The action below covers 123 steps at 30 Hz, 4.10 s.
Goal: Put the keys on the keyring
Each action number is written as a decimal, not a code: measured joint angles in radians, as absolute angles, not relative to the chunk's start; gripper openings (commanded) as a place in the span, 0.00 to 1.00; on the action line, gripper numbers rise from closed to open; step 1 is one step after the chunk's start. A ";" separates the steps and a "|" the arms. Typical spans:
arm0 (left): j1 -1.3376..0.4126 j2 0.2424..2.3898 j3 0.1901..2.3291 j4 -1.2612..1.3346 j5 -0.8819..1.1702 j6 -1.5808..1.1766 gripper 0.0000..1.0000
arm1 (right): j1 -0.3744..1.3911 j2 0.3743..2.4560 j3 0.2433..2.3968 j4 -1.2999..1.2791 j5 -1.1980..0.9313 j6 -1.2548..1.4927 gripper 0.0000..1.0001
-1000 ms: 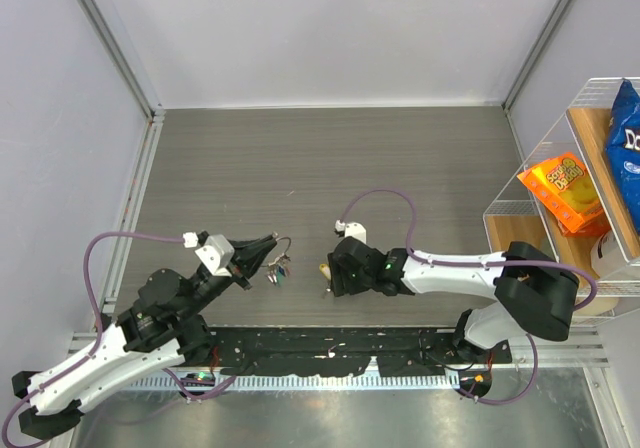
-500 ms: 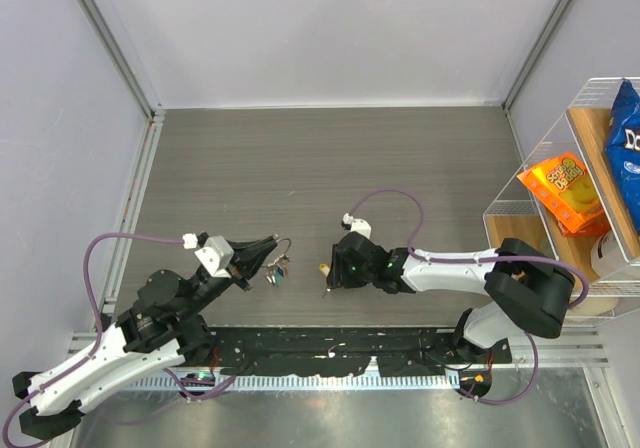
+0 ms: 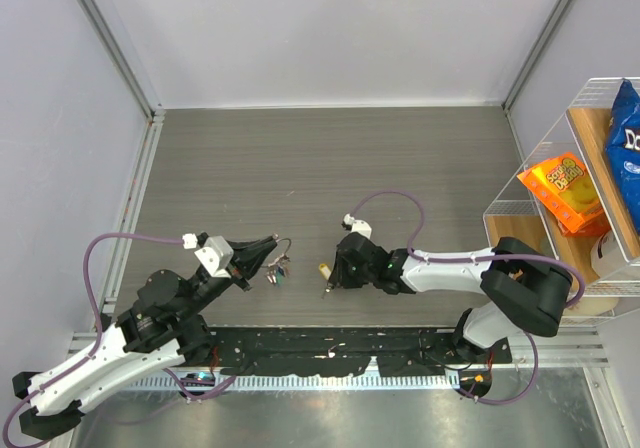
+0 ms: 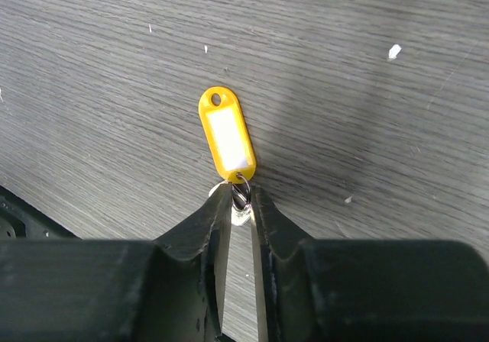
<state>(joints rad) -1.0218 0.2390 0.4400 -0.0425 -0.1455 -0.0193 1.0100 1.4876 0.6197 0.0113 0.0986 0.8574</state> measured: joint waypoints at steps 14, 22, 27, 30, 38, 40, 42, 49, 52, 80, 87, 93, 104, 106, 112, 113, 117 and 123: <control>-1.022 0.239 0.440 -0.043 -0.144 -0.019 0.00 | 1.010 1.402 0.593 0.004 0.111 0.802 0.06; -1.022 0.264 0.440 -0.039 -0.103 -0.022 0.00 | 1.010 1.074 0.603 -0.098 0.079 0.574 0.06; -1.022 0.292 0.440 -0.015 -0.051 -0.023 0.00 | 1.010 0.939 0.650 -0.161 -0.055 0.440 0.06; -1.022 0.295 0.440 0.012 -0.016 -0.023 0.00 | 1.010 0.892 0.673 -0.168 -0.166 0.393 0.06; -1.022 0.298 0.437 0.111 0.079 -0.019 0.00 | 1.010 0.842 0.713 -0.128 -0.449 0.368 0.05; -1.022 0.299 0.432 0.138 0.100 -0.014 0.00 | 1.007 0.842 0.715 -0.086 -0.501 0.386 0.06; -1.022 0.298 0.424 0.164 0.117 -0.003 0.00 | 1.001 0.849 0.716 -0.027 -0.545 0.423 0.06; -1.022 0.296 0.392 0.237 0.135 0.048 0.00 | 0.977 0.940 0.728 0.215 -0.633 0.608 0.06; -1.022 0.287 0.364 0.276 0.133 0.076 0.00 | 0.966 0.985 0.729 0.310 -0.643 0.697 0.06; -1.022 0.186 0.183 0.589 0.141 0.224 0.00 | 0.927 1.242 0.733 0.826 -0.696 1.140 0.06; -1.022 0.210 0.183 0.619 0.141 0.250 0.00 | 0.927 1.242 0.733 0.828 -0.696 1.145 0.06; -1.022 0.233 0.183 0.640 0.141 0.273 0.00 | 0.927 1.252 0.743 0.830 -0.693 1.158 0.06; -1.022 0.233 0.181 0.662 0.137 0.294 0.00 | 0.927 1.291 0.746 0.867 -0.688 1.207 0.06; -1.022 0.232 0.179 0.663 0.140 0.296 0.00 | 0.927 1.292 0.746 0.870 -0.683 1.211 0.06; -1.022 0.220 0.174 0.673 0.150 0.295 0.00 | 0.926 1.297 0.746 0.892 -0.673 1.230 0.06; -1.022 0.218 0.173 0.674 0.152 0.295 0.00 | 0.925 1.298 0.746 0.897 -0.673 1.234 0.06; -1.022 0.212 0.173 0.680 0.160 0.292 0.00 | 0.923 1.304 0.746 0.918 -0.670 1.245 0.06; -1.022 0.211 0.173 0.686 0.169 0.291 0.00 | 0.921 1.309 0.746 0.937 -0.671 1.261 0.06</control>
